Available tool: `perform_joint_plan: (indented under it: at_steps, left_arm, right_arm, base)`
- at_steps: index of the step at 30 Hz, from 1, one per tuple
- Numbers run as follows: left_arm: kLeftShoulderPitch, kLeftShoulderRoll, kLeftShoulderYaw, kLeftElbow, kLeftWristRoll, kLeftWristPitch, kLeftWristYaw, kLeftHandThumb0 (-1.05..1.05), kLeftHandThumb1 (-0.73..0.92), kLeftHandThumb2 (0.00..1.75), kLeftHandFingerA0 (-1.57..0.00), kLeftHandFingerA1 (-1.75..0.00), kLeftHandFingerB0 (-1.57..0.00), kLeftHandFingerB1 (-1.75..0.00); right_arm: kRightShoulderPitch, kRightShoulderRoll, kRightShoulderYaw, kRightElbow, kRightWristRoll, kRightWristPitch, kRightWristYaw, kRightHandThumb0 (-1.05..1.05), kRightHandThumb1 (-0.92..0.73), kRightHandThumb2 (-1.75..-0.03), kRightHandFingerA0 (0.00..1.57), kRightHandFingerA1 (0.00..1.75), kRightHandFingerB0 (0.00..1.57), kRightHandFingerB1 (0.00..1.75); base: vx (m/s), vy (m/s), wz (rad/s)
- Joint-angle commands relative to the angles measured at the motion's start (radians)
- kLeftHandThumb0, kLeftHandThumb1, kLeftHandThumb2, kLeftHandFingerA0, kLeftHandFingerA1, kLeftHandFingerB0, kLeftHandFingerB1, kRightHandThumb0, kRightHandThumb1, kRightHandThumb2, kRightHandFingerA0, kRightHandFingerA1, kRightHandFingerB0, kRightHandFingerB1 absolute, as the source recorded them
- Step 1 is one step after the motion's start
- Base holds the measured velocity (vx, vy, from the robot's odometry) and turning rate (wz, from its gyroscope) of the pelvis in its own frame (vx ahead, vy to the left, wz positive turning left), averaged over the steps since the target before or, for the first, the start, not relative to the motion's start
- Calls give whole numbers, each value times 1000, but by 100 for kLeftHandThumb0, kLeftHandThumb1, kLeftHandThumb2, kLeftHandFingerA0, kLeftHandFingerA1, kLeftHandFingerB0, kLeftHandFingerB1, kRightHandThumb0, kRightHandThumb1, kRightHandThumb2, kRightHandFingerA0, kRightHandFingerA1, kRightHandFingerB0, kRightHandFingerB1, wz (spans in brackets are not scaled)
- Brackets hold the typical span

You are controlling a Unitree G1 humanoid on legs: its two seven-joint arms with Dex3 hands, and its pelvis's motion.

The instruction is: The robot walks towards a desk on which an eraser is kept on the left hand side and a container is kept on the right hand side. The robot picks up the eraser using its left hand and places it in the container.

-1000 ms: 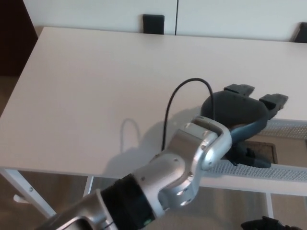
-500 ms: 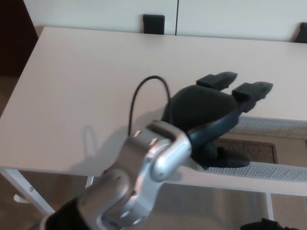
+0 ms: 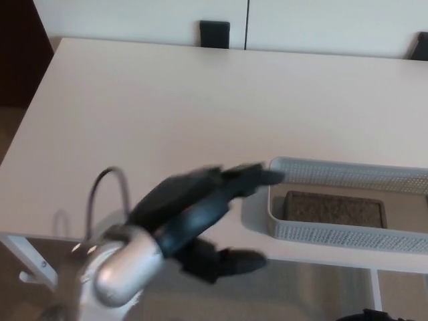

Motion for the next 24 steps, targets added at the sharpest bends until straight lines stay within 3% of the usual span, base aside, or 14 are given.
perform_joint_plan:
  at_steps: [1, 2, 3, 11, 16, 17, 19, 23, 24]
  left_arm:
    - [757, 178, 1076, -313, -1403, -280, -817, -89, 60, 60, -20, -28, -22, -28]
    - [771, 182, 1122, -293, -1426, -269, -852, -92, 61, 60, -22, -29, -21, -29]
    - [773, 188, 1151, -275, -1430, -267, -879, -93, 60, 60, -23, -31, -22, -29]
    - [859, 187, 1108, -115, -1313, -260, -1046, -90, 61, 60, -22, -29, -26, -29]
    - [844, 210, 958, 95, -1137, -393, -1096, -89, 69, 62, -23, -29, -27, -30]
    - [828, 240, 883, 188, -1041, -458, -1067, -87, 71, 63, -26, -30, -29, -31]
    - [820, 253, 858, 223, -1005, -480, -1059, -87, 71, 63, -26, -30, -29, -31]
    - [750, 287, 683, 477, -762, -519, -854, -84, 74, 63, -27, -32, -32, -31]
    - [738, 285, 650, 527, -684, -530, -749, -76, 75, 63, -29, -33, -33, -31]
  right_arm:
    - [14, -4, -37, 116, 10, -45, -27, -32, -63, -59, 45, 45, 28, 38]
    - [15, -1, -38, 119, 13, -46, -29, -26, -44, -88, 37, 59, 17, 50]
    - [14, -2, -37, 117, 11, -42, -28, -32, -63, -60, 45, 44, 28, 37]
    - [17, -7, -31, 137, 0, -53, -34, -32, -63, -59, 45, 44, 29, 37]
    - [39, -11, -31, 116, -2, -47, -33, -32, -64, -60, 45, 43, 28, 36]
    - [37, -11, -32, 123, -2, -52, -34, -32, -64, -60, 45, 42, 28, 36]
    - [35, -10, -32, 126, -1, -55, -35, -32, -64, -60, 45, 42, 28, 36]
    - [32, -4, -45, 137, 10, -59, -38, -32, -64, -60, 45, 42, 28, 36]
    - [39, -2, -46, 128, 12, -53, -38, -32, -64, -60, 44, 42, 27, 36]
  base:
    - [0, 0, 0]
    - [0, 0, 0]
    - [0, 0, 0]
    - [0, 0, 0]
    - [0, 0, 0]
    - [0, 0, 0]
    - [0, 0, 0]
    - [0, 0, 0]
    - [0, 0, 0]
